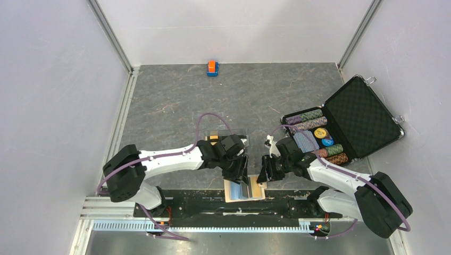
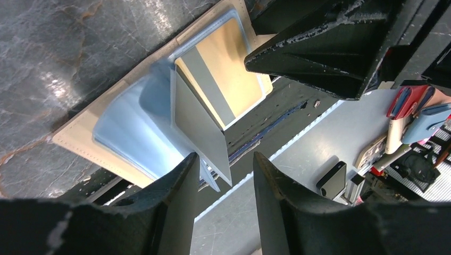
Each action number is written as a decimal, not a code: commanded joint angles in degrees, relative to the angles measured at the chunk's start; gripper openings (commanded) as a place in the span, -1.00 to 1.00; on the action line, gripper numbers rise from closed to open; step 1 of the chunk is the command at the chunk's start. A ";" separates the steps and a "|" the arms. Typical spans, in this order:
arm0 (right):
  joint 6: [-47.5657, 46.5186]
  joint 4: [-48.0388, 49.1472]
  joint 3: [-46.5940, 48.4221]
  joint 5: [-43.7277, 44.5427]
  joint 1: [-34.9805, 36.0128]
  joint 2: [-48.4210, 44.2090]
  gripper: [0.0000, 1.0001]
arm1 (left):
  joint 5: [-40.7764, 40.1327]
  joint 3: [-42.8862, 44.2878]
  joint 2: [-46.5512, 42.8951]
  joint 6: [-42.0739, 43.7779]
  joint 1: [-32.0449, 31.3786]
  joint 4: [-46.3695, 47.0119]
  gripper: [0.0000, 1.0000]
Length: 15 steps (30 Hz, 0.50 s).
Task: Put the credit cards into the card holder
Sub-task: Insert the credit card into the card holder.
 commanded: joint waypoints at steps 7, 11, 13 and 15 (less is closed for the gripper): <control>-1.98 -2.06 1.31 1.95 0.27 -0.98 -0.09 | 4.87 3.11 7.65 2.43 0.04 3.18 -0.06; -1.81 -2.07 1.31 2.02 0.20 -1.36 -0.08 | 4.88 4.71 7.30 2.32 0.06 3.42 -0.07; -1.86 -2.00 1.60 1.95 0.25 -1.45 -0.08 | 5.50 5.22 7.46 2.27 0.05 4.43 -0.07; -1.50 -1.73 1.94 2.07 0.28 -2.03 -0.07 | 7.00 5.66 8.34 1.43 0.04 6.57 -0.09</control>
